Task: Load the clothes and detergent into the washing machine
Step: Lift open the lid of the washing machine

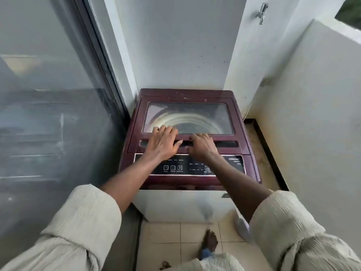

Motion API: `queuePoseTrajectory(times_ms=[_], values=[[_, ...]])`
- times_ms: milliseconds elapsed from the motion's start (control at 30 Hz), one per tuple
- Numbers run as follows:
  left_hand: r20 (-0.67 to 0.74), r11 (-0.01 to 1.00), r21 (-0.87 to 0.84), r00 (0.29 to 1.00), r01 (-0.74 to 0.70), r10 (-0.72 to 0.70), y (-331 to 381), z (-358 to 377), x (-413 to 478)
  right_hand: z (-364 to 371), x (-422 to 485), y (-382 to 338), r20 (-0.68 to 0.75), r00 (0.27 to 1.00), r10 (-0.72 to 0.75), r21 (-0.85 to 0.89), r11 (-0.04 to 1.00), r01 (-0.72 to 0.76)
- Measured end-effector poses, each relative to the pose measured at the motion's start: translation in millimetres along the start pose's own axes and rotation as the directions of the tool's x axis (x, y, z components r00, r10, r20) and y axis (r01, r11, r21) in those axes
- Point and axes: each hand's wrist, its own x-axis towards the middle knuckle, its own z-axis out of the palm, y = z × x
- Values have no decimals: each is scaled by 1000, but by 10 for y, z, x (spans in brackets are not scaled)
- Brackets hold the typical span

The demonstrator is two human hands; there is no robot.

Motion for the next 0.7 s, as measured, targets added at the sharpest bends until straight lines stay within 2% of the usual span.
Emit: queuePoseTrajectory(times_ms=[67, 133, 200, 367, 500, 567, 633, 700], values=[[155, 999, -33, 988, -21, 26, 85, 140, -115, 114, -67, -44, 72, 997, 22, -23, 1000, -20], [237, 998, -64, 971, -1, 16, 160, 280, -221, 203, -116, -71, 95, 995, 28, -47, 999, -24], [257, 992, -117, 966, 40, -9, 177, 294, -240, 221, -99, -60, 106, 993, 43, -47, 998, -38], [276, 989, -142, 961, 31, 10, 128, 279, -268, 249, -86, 5, 161, 985, 64, -81, 995, -51], [212, 982, -190, 977, 20, 21, 20, 189, -253, 71, 4, -96, 186, 979, 79, -77, 995, -66], [163, 973, -231, 986, 10, 29, -70, 120, -249, -120, 74, -143, 130, 990, 60, -48, 997, -54], [51, 971, -238, 998, -35, 49, -140, 10, -202, -372, 147, -169, 52, 998, 32, -12, 999, -31], [-133, 970, -233, 990, -75, 45, -177, -162, -57, -629, 231, -191, -31, 999, 20, 21, 1000, -19]])
